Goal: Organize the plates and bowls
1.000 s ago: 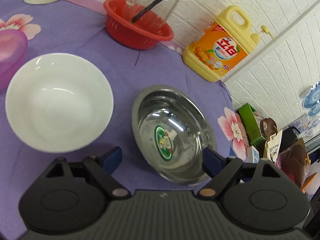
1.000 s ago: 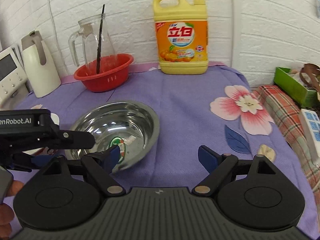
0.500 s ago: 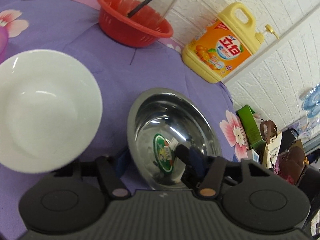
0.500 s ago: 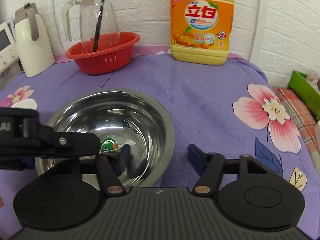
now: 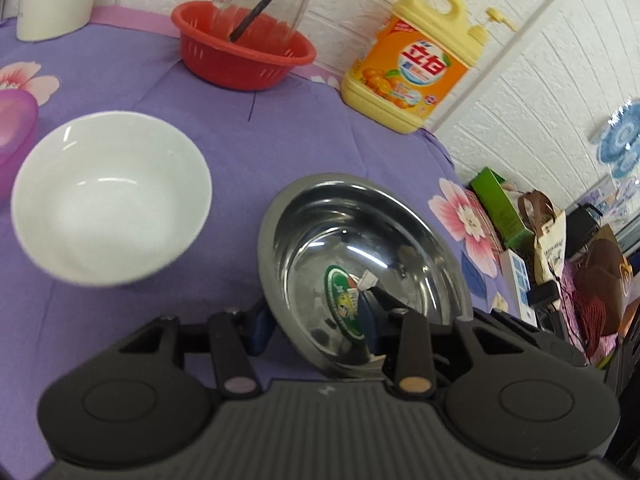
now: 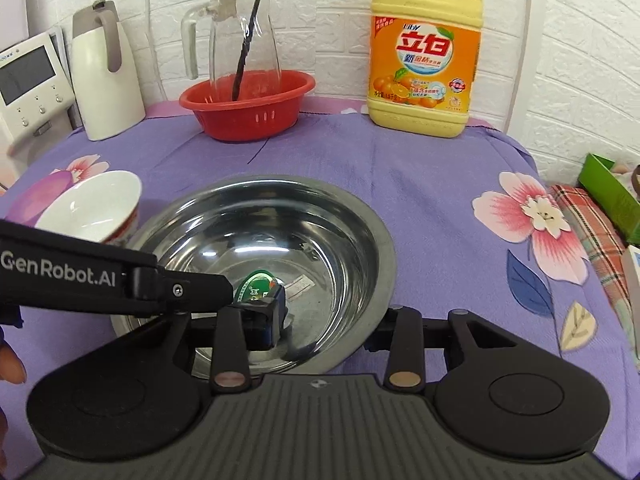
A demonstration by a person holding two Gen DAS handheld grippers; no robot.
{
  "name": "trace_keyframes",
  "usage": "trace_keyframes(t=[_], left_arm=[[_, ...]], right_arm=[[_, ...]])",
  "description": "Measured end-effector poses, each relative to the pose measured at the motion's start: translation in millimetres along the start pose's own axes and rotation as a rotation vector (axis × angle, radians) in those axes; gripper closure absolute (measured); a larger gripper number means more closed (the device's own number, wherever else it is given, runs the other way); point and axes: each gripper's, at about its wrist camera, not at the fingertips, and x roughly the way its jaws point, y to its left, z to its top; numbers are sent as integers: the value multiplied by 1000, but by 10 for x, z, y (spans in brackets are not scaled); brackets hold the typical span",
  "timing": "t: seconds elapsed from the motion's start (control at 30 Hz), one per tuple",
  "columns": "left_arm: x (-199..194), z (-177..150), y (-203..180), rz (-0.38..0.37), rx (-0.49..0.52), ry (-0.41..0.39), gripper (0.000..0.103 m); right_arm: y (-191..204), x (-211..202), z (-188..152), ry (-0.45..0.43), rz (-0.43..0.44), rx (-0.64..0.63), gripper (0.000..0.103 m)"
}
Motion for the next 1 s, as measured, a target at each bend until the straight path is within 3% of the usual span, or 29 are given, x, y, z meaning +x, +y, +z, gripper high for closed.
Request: trace_keyframes(t=[0.43, 0.77, 1.0], left_arm=[[-978, -885, -69, -29, 121, 19, 66], [-1452, -1520, 210, -10, 204, 64, 66], [-1586, -1823, 256, -44, 246, 92, 66]], right_arm=[[456, -1055, -687, -58, -2, 10, 37], [917, -1450, -1320, -45, 26, 63, 36], [1014, -1691, -1638, -43, 2, 124, 34]])
